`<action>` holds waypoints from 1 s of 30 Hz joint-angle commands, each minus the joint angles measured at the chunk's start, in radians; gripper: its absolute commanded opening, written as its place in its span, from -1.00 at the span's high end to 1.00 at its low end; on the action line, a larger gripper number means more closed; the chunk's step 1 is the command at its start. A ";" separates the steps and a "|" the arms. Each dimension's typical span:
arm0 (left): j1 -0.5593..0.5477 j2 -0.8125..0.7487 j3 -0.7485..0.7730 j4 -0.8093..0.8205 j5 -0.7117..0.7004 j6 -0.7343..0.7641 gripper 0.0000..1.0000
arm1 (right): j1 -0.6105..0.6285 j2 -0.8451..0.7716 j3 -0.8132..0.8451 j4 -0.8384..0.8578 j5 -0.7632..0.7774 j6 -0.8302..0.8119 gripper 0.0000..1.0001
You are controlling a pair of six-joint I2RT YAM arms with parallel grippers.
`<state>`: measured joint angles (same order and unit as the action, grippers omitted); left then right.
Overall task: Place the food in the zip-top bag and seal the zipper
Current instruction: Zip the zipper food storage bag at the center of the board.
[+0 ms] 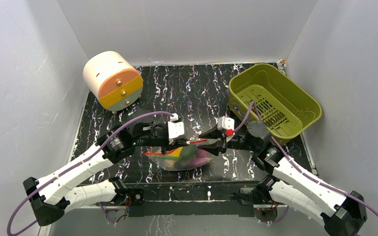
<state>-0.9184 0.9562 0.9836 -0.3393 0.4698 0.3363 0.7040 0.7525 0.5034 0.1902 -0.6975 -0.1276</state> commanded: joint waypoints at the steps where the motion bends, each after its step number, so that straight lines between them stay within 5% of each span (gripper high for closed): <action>1: 0.003 -0.002 -0.009 0.032 0.053 -0.021 1.00 | -0.003 0.012 0.108 -0.010 -0.068 -0.001 0.18; 10: 0.002 0.003 -0.014 0.045 0.066 -0.035 1.00 | -0.003 0.028 0.121 0.020 -0.087 0.037 0.37; 14: 0.002 0.002 -0.018 0.050 0.067 -0.040 1.00 | -0.004 0.021 0.106 0.032 -0.078 0.046 1.00; 30: 0.003 -0.077 -0.021 -0.056 -0.001 -0.026 1.00 | -0.003 -0.118 0.036 0.027 0.115 0.072 1.00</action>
<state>-0.9184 0.9237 0.9665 -0.3115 0.4824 0.3042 0.7071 0.6849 0.5537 0.1604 -0.6807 -0.0715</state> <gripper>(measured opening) 0.058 0.012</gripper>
